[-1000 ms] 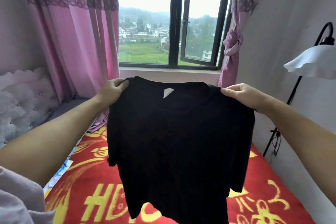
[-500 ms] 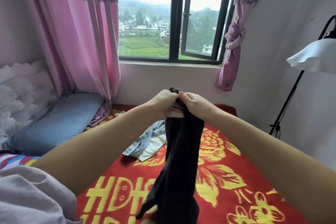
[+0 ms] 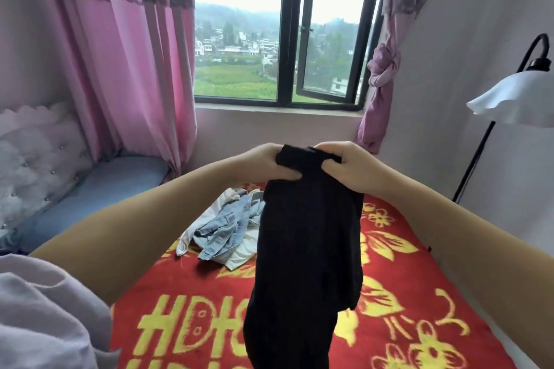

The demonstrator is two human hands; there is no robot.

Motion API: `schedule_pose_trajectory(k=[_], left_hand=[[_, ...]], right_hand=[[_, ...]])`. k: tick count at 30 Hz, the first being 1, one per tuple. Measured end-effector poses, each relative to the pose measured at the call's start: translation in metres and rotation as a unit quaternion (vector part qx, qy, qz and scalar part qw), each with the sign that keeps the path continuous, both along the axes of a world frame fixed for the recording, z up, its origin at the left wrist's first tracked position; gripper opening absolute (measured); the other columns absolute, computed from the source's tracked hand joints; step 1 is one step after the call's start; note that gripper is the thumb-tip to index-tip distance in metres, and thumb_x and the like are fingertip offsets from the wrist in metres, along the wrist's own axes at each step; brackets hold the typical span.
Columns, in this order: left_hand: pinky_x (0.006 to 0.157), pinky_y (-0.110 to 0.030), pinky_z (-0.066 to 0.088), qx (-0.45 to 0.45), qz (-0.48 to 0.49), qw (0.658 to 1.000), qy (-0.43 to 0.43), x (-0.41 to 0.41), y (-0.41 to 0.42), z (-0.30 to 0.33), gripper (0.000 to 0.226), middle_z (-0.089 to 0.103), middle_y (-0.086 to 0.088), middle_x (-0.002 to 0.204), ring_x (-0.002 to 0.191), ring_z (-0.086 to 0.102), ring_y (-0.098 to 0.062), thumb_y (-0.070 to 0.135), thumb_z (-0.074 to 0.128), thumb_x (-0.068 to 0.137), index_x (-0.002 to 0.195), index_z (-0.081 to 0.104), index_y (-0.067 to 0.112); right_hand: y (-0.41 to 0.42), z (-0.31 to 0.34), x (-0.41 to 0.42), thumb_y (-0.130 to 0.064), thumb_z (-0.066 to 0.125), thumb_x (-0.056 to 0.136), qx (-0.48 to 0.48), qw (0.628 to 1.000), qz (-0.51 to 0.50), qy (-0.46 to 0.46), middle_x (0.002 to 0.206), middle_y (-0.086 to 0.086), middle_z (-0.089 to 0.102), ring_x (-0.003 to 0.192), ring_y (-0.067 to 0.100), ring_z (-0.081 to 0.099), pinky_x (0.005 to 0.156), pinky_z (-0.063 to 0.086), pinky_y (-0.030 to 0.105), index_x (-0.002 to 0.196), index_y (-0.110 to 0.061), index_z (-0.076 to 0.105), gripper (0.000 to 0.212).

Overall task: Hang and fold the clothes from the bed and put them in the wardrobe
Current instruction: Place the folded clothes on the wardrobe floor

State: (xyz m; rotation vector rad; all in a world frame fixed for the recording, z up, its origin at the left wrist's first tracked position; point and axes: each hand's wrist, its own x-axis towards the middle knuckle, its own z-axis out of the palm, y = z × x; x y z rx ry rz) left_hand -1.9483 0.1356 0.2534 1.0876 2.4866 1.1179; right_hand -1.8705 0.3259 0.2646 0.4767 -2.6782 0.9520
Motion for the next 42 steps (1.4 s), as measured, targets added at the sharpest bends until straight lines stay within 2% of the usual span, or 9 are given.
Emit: schedule_pose_trajectory(k=[3,9,14,18,21,24,33,37,42], left_hand=[[0.078,-0.025,0.057,0.111,-0.006,0.99,-0.088,-0.006,0.002,0.01,0.021,0.073,0.001,0.098,0.091,0.07,-0.014,0.017,0.07,0.085,0.106,0.069,0.017],[0.059,-0.011,0.049,0.093,-0.011,0.994,0.053,-0.001,0.035,0.054,0.006,0.07,0.011,0.079,0.071,0.067,-0.002,0.028,0.066,0.089,0.09,0.069,0.023],[0.057,-0.008,0.046,0.013,-0.039,0.987,0.158,-0.008,0.052,0.083,0.014,0.063,0.016,0.066,0.059,0.059,0.005,0.033,0.068,0.086,0.073,0.064,0.027],[0.065,-0.023,0.053,-0.115,-0.03,0.973,0.196,-0.047,0.044,0.066,0.022,0.067,0.007,0.081,0.072,0.064,-0.01,0.038,0.071,0.081,0.088,0.066,0.018],[0.058,-0.028,0.039,-0.233,0.004,0.937,0.258,-0.077,0.059,0.024,0.022,0.054,0.01,0.074,0.074,0.057,-0.02,0.034,0.07,0.082,0.078,0.052,0.023],[0.058,-0.031,0.036,-0.221,0.059,0.926,0.299,-0.101,0.098,-0.006,0.015,0.058,-0.002,0.083,0.076,0.054,-0.028,0.026,0.06,0.087,0.085,0.048,0.018],[0.075,-0.04,0.043,0.041,0.111,0.91,0.397,-0.15,0.125,0.003,0.023,0.062,-0.021,0.099,0.092,0.058,-0.037,-0.001,0.045,0.081,0.098,0.061,0.0],[0.076,-0.042,0.043,0.041,0.069,0.934,0.348,-0.142,0.064,-0.071,0.025,0.054,-0.025,0.093,0.089,0.053,-0.04,-0.014,0.054,0.072,0.092,0.066,-0.003],[0.064,-0.041,0.044,-0.118,0.001,0.94,0.321,-0.106,-0.042,-0.231,0.021,0.056,-0.024,0.083,0.075,0.057,-0.04,-0.006,0.058,0.062,0.081,0.066,-0.002]], right_hand=[[0.017,-0.001,-0.002,-0.008,0.048,0.088,-0.038,0.997,-0.056,0.031,0.088,-0.003,0.067,0.086,0.018,0.064,0.082,0.054,0.042,0.1,-0.016,0.066,0.023],[0.028,-0.071,0.011,-0.027,0.067,0.088,-0.17,0.98,-0.02,-0.099,0.112,-0.015,0.064,0.103,0.001,0.062,0.084,0.052,0.018,0.12,-0.036,0.051,0.037],[0.044,-0.126,0.001,-0.012,0.05,0.087,-0.151,0.969,-0.12,-0.151,0.098,0.014,0.069,0.092,0.032,0.066,0.081,0.053,0.046,0.098,-0.004,0.062,0.018],[0.107,-0.122,-0.008,-0.008,0.054,0.089,-0.22,0.947,-0.206,-0.108,0.089,0.011,0.069,0.083,0.022,0.062,0.079,0.05,0.041,0.091,-0.011,0.067,0.013],[0.157,-0.123,-0.011,-0.016,0.056,0.091,-0.063,0.957,-0.27,-0.086,0.087,0.004,0.069,0.085,0.021,0.062,0.077,0.046,0.035,0.09,-0.019,0.065,0.01],[0.195,-0.122,-0.018,-0.015,0.053,0.089,0.042,0.943,-0.321,-0.077,0.083,0.006,0.064,0.085,0.031,0.061,0.075,0.048,0.038,0.091,-0.017,0.061,0.009],[0.235,-0.049,0.002,-0.004,0.056,0.082,0.174,0.904,-0.367,0.131,0.079,0.017,0.06,0.074,0.035,0.056,0.063,0.039,0.033,0.089,-0.001,0.06,0.009],[0.179,-0.074,0.021,-0.009,0.055,0.086,0.297,0.914,-0.273,-0.041,0.082,0.011,0.064,0.081,0.035,0.061,0.065,0.049,0.039,0.099,-0.01,0.063,0.016],[0.054,-0.229,0.038,-0.018,0.047,0.088,0.439,0.841,-0.106,-0.299,0.103,0.007,0.062,0.097,0.032,0.061,0.061,0.035,0.029,0.109,-0.017,0.057,0.023]])
